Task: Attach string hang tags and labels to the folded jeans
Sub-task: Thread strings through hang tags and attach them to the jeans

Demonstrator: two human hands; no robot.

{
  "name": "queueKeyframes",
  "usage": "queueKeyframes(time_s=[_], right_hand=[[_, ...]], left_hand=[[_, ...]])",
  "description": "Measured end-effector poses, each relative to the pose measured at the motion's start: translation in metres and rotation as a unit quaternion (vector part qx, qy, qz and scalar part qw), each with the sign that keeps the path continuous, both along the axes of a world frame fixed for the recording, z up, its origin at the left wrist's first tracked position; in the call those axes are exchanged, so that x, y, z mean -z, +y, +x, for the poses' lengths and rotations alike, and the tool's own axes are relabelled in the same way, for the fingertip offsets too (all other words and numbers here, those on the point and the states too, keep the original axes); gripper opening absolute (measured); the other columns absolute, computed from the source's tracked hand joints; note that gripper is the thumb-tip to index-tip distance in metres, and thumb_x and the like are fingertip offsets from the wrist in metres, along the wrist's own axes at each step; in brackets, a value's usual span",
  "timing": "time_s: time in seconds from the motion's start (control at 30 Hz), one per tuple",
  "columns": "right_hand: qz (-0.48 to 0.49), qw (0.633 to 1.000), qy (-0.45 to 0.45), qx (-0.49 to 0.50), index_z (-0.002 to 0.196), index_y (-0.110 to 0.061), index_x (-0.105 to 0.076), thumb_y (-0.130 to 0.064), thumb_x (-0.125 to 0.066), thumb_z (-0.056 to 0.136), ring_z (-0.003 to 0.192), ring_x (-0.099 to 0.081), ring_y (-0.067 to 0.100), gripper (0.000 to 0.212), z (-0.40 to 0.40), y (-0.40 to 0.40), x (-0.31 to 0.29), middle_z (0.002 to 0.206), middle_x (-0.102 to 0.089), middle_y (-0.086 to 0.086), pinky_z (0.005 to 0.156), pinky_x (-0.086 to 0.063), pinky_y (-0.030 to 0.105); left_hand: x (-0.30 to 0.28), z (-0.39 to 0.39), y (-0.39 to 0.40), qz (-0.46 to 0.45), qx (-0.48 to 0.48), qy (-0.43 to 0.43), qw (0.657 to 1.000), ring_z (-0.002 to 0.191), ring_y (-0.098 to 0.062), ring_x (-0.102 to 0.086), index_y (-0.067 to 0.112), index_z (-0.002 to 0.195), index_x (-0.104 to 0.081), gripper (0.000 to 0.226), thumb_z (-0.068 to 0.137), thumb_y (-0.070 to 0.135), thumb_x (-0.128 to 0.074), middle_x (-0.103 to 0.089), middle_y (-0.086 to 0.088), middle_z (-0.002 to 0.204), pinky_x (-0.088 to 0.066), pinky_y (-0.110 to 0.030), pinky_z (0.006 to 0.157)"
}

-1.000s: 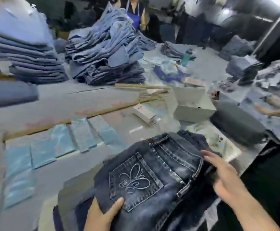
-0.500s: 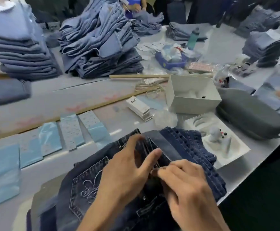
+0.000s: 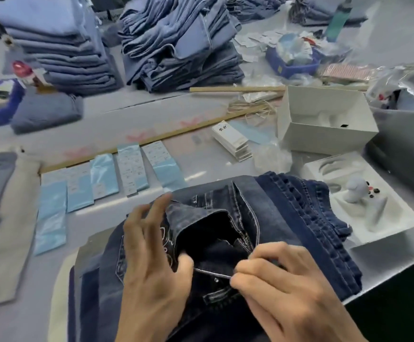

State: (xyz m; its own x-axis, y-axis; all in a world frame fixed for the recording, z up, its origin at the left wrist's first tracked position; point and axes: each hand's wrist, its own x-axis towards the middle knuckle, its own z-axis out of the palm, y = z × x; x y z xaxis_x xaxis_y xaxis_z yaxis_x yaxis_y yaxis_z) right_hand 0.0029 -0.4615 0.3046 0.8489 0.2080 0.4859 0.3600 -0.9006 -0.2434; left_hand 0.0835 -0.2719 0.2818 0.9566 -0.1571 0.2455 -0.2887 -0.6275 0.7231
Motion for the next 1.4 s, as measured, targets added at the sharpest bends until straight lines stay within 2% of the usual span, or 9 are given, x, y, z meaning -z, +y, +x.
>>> queueKeyframes(time_s=[0.13, 0.27, 0.4, 0.5, 0.67, 0.83, 0.97, 1.2, 1.4], right_hand=[[-0.032, 0.999, 0.024, -0.022, 0.079, -0.032, -0.070, -0.021, -0.033, 0.108, 0.080, -0.069, 0.002, 0.048, -0.008, 0.016, 0.009, 0.080, -0.067, -0.018, 0.085, -0.048, 0.027], [0.035, 0.999, 0.029, 0.025, 0.118, -0.021, -0.074, -0.027, -0.069, 0.094, 0.093, -0.066, 0.019, 0.026, -0.014, 0.003, -0.005, 0.119, -0.067, -0.005, 0.086, -0.055, 0.034], [-0.053, 0.995, 0.035, 0.072, 0.117, -0.011, -0.075, -0.015, -0.086, 0.079, 0.073, -0.059, 0.023, 0.040, -0.002, -0.003, -0.013, 0.102, -0.070, -0.003, 0.064, -0.057, 0.040], [-0.034, 0.999, -0.013, 0.026, 0.094, -0.010, -0.077, -0.009, -0.071, 0.091, 0.066, -0.050, 0.021, 0.007, -0.009, 0.011, -0.017, 0.086, -0.066, -0.004, 0.063, -0.046, 0.034], [-0.010, 0.999, -0.030, -0.009, 0.081, -0.019, -0.075, -0.018, -0.064, 0.096, 0.079, -0.049, 0.012, 0.018, -0.021, 0.032, -0.015, 0.090, -0.062, -0.014, 0.076, -0.043, 0.022], [-0.020, 0.999, -0.022, -0.022, 0.081, -0.022, -0.075, -0.017, -0.063, 0.093, 0.094, -0.053, 0.013, 0.017, -0.019, 0.038, -0.014, 0.106, -0.071, -0.010, 0.083, -0.049, 0.025], [0.071, 0.997, 0.010, -0.001, 0.089, -0.017, -0.078, -0.013, -0.065, 0.094, 0.095, -0.063, 0.022, 0.015, -0.018, 0.035, -0.016, 0.112, -0.069, 0.001, 0.082, -0.051, 0.027], [0.357, 0.878, 0.276, 0.161, 0.119, -0.047, -0.055, -0.059, -0.065, 0.084, 0.093, -0.067, 0.006, 0.039, 0.011, -0.002, -0.014, 0.105, -0.064, -0.019, 0.074, -0.055, 0.020], [0.536, 0.777, 0.314, 0.103, 0.108, -0.025, -0.075, -0.013, -0.054, 0.103, 0.094, -0.074, 0.025, 0.024, 0.026, 0.007, -0.008, 0.097, -0.077, 0.005, 0.087, -0.059, 0.048]], left_hand=[[-0.015, 0.024, -0.005, 0.251, 0.161, -0.101, 0.949, 0.141, -0.022, -0.043, 0.034, 0.145, -0.051, 0.077, 0.075, 0.019, -0.080, -0.045, 0.001, 0.154, -0.030, -0.050, 0.118], [-0.029, 0.054, -0.018, 0.241, 0.172, -0.041, 0.954, 0.093, -0.019, -0.067, 0.032, 0.105, -0.072, 0.012, 0.095, 0.030, -0.065, -0.073, 0.012, 0.096, -0.045, -0.033, 0.078], [-0.028, 0.066, -0.001, 0.020, 0.133, 0.122, 0.983, 0.075, -0.005, -0.070, 0.037, 0.090, -0.075, 0.019, 0.090, 0.018, -0.076, -0.074, 0.017, 0.078, -0.056, -0.026, 0.069], [-0.036, 0.070, 0.009, -0.190, 0.117, 0.218, 0.950, 0.060, -0.012, -0.071, 0.028, 0.087, -0.080, 0.014, 0.085, 0.015, -0.078, -0.077, -0.001, 0.073, -0.053, -0.020, 0.051], [-0.044, 0.067, 0.010, -0.363, 0.060, 0.303, 0.879, 0.062, -0.025, -0.071, 0.017, 0.092, -0.078, 0.017, 0.077, 0.009, -0.076, -0.075, -0.016, 0.078, -0.059, -0.033, 0.057], [-0.053, 0.058, 0.017, 0.016, 0.284, 0.036, 0.958, 0.113, -0.005, -0.063, 0.038, 0.115, -0.067, 0.038, 0.086, 0.017, -0.079, -0.065, 0.018, 0.117, -0.050, -0.027, 0.095], [-0.067, 0.045, -0.002, 0.225, 0.295, -0.030, 0.928, 0.074, -0.009, -0.062, 0.044, 0.117, -0.039, 0.049, 0.079, 0.066, -0.061, -0.062, 0.016, 0.088, -0.054, -0.036, 0.063], [-0.043, 0.013, -0.022, 0.321, 0.263, -0.023, 0.909, 0.084, -0.019, -0.066, 0.030, 0.091, -0.042, 0.062, 0.077, 0.084, -0.015, -0.067, 0.007, 0.090, -0.032, -0.035, 0.058], [-0.037, 0.013, -0.014, 0.148, 0.137, 0.143, 0.969, 0.070, -0.002, -0.060, 0.041, 0.092, -0.049, 0.065, 0.077, 0.093, -0.013, -0.063, 0.017, 0.077, -0.047, -0.033, 0.066]])
